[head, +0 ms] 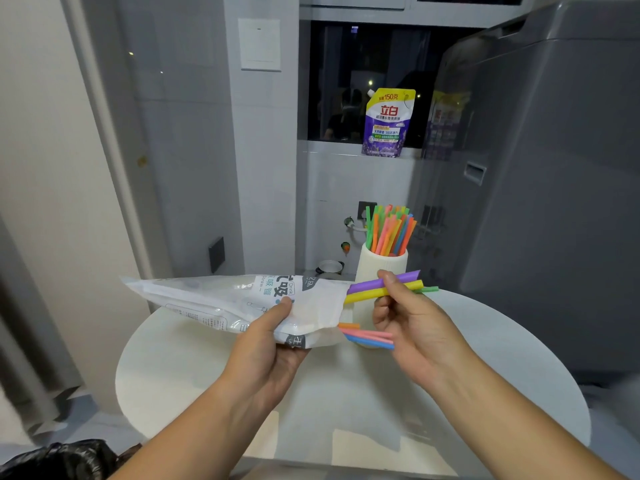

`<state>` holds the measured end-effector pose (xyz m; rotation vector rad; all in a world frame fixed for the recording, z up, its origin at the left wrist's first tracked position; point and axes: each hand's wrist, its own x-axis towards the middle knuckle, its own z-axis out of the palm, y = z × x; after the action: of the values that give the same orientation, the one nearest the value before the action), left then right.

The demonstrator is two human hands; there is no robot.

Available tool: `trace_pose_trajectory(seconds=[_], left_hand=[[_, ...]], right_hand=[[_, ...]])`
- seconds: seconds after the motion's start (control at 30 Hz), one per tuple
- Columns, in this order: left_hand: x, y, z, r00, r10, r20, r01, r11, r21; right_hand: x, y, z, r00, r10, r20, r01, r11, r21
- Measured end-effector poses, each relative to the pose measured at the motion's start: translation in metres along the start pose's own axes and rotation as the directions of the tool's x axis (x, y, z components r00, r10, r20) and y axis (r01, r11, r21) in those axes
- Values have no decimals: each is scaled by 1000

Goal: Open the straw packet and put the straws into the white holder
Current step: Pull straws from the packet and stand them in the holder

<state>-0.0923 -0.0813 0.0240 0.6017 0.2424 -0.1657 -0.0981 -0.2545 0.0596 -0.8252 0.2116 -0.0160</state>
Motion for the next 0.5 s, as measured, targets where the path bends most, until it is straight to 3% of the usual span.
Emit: trace_pose_trajectory(seconds=[0.1,0.23,0.5], left_hand=[[-1,0,1,1000,-8,-9,8,1000,-17],[0,3,0,1000,-18,-8,18,998,-61],[7,14,-7,1000,5,-29,-7,996,-92]], right_hand=[[4,5,-1,992,-126,-20,120,977,-176],[5,6,-3,939,-343,-3,310,853,-420],[6,-40,-9,816,-576,57,515,678,-525]])
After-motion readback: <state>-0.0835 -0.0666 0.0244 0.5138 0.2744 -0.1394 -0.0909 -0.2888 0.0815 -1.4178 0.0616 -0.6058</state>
